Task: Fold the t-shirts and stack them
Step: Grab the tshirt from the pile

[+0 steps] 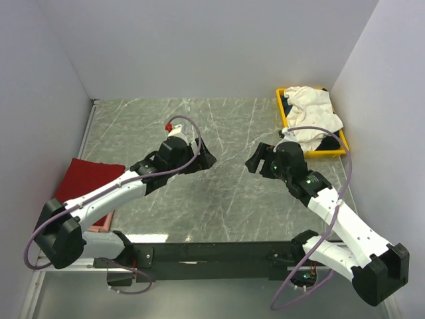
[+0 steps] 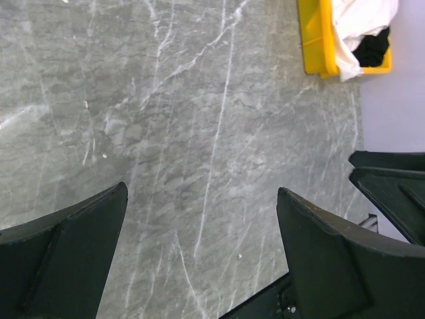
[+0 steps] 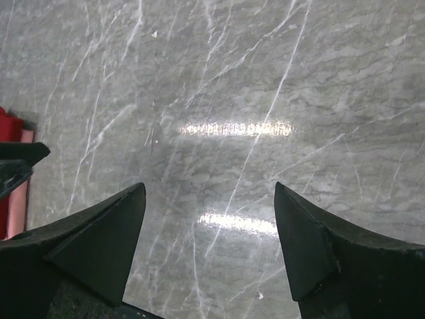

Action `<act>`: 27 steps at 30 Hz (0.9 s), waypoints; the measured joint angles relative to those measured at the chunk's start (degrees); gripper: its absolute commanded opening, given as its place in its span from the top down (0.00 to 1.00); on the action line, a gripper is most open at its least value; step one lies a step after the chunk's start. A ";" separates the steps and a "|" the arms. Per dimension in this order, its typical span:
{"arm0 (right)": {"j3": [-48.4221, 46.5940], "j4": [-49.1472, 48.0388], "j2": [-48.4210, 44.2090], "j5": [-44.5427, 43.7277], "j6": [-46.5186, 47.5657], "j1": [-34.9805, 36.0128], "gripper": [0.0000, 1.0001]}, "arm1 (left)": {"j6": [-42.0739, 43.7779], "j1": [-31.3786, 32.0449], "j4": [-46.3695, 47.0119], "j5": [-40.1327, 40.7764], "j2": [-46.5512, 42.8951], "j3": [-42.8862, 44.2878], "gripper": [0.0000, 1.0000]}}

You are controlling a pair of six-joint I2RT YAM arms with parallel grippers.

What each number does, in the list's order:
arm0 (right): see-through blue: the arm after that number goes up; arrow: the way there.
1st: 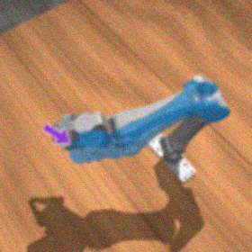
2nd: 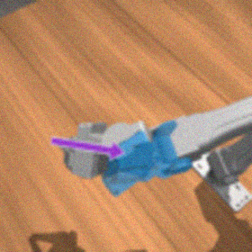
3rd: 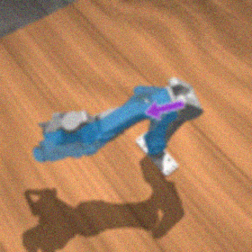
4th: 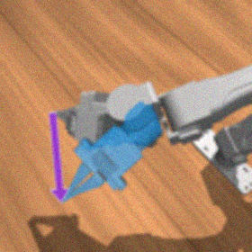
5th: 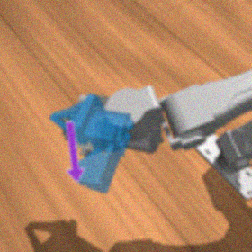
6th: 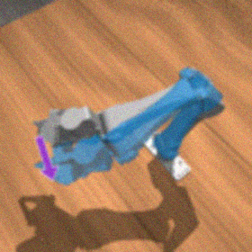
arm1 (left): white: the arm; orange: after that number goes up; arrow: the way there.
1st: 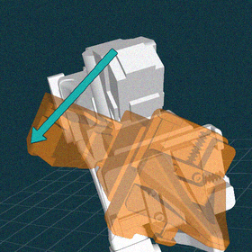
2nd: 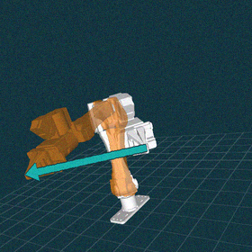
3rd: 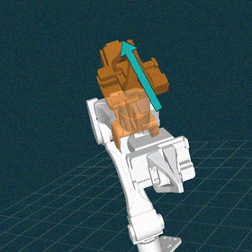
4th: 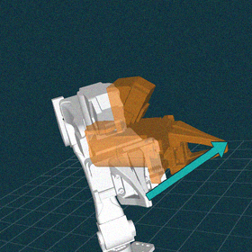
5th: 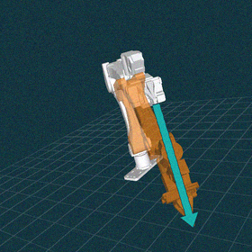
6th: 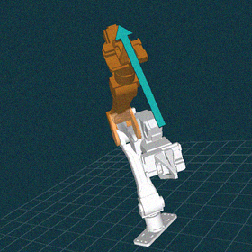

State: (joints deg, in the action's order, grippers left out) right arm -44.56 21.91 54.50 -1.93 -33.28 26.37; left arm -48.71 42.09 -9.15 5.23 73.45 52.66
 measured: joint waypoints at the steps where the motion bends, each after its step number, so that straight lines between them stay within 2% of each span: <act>1: 0.00 -0.02 -0.07 -0.22 -0.11 0.00 0.16 | 0.02 0.00 0.00 -0.31 -0.42 0.00 0.00; 10: -0.17 0.07 0.07 -3.87 -1.60 -0.02 0.16 | 0.98 0.00 -2.75 -2.84 -5.44 0.39 0.01; 14: -3.87 1.73 4.68 -5.27 -1.84 -1.07 0.18 | 1.51 0.00 -5.09 -4.07 -7.17 1.81 0.00; 23: -27.50 3.50 27.19 -5.46 -1.38 -13.75 0.21 | 3.04 0.00 -12.46 -4.46 -8.87 5.18 0.01; 27: -33.64 3.65 33.70 -6.12 -1.40 -22.21 0.22 | 3.61 0.00 -15.50 -3.89 -10.54 5.20 0.00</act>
State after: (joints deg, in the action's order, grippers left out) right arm -78.19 25.56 88.20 -8.05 -34.68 4.16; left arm -45.10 42.09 -24.64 1.34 62.92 57.87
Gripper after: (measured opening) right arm 0.791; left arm 0.995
